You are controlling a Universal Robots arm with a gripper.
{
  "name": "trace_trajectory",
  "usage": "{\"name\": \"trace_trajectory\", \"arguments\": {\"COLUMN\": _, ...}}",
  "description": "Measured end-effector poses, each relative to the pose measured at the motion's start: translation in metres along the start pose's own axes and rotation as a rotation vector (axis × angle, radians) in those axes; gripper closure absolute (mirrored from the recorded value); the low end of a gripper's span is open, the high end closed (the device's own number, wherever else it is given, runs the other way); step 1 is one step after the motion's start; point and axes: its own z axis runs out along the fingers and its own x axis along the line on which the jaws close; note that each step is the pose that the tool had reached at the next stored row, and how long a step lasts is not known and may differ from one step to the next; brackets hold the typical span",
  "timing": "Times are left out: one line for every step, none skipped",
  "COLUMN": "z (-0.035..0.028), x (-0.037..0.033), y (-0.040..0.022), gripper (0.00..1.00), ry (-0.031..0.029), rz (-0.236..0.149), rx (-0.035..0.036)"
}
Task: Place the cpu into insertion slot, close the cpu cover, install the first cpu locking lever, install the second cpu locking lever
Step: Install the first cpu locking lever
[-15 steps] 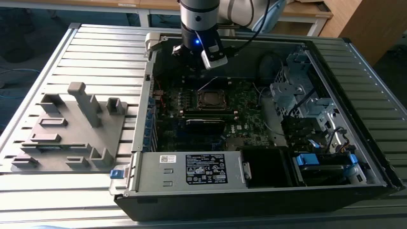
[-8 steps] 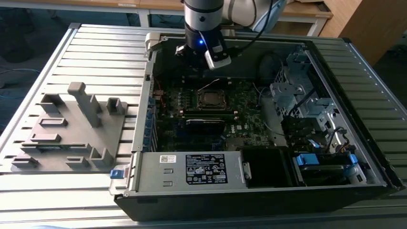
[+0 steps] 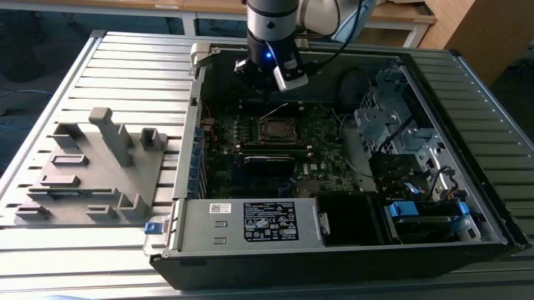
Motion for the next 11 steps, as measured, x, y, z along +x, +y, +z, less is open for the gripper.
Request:
{"name": "trace_trajectory", "arguments": {"z": 0.0001, "x": -0.0006, "y": 0.0001, "gripper": 0.89, "ry": 0.0000, "rz": 0.000, "rx": -0.0001}}
{"name": "trace_trajectory", "arguments": {"z": 0.0001, "x": -0.0011, "y": 0.0001, "gripper": 0.89, "ry": 0.0000, "rz": 0.000, "rx": 0.0000}}
{"name": "trace_trajectory", "arguments": {"z": 0.0001, "x": -0.0016, "y": 0.0002, "gripper": 0.89, "ry": 0.0000, "rz": 0.000, "rx": 0.0000}}
{"name": "trace_trajectory", "arguments": {"z": 0.0001, "x": -0.0021, "y": 0.0002, "gripper": 0.89, "ry": 0.0000, "rz": 0.000, "rx": 0.0000}}
{"name": "trace_trajectory", "arguments": {"z": 0.0002, "x": -0.0026, "y": 0.0003, "gripper": 0.89, "ry": 0.0000, "rz": 0.000, "rx": 0.0000}}
{"name": "trace_trajectory", "arguments": {"z": 0.0002, "x": -0.0032, "y": 0.0004, "gripper": 0.89, "ry": 0.0000, "rz": 0.000, "rx": 0.0000}}
{"name": "trace_trajectory", "arguments": {"z": 0.0002, "x": -0.0036, "y": 0.0004, "gripper": 0.89, "ry": 0.0000, "rz": 0.000, "rx": 0.0000}}
{"name": "trace_trajectory", "arguments": {"z": 0.0002, "x": -0.0038, "y": 0.0004, "gripper": 0.89, "ry": 0.0000, "rz": 0.000, "rx": 0.0000}}
{"name": "trace_trajectory", "arguments": {"z": 0.0003, "x": -0.0039, "y": 0.0004, "gripper": 0.89, "ry": 0.0000, "rz": 0.000, "rx": -0.0001}}
{"name": "trace_trajectory", "arguments": {"z": 0.0003, "x": -0.0039, "y": 0.0004, "gripper": 0.89, "ry": 0.0000, "rz": 0.000, "rx": -0.0001}}
{"name": "trace_trajectory", "arguments": {"z": 0.0003, "x": -0.0040, "y": 0.0005, "gripper": 0.89, "ry": -0.0001, "rz": 0.000, "rx": 0.0000}}
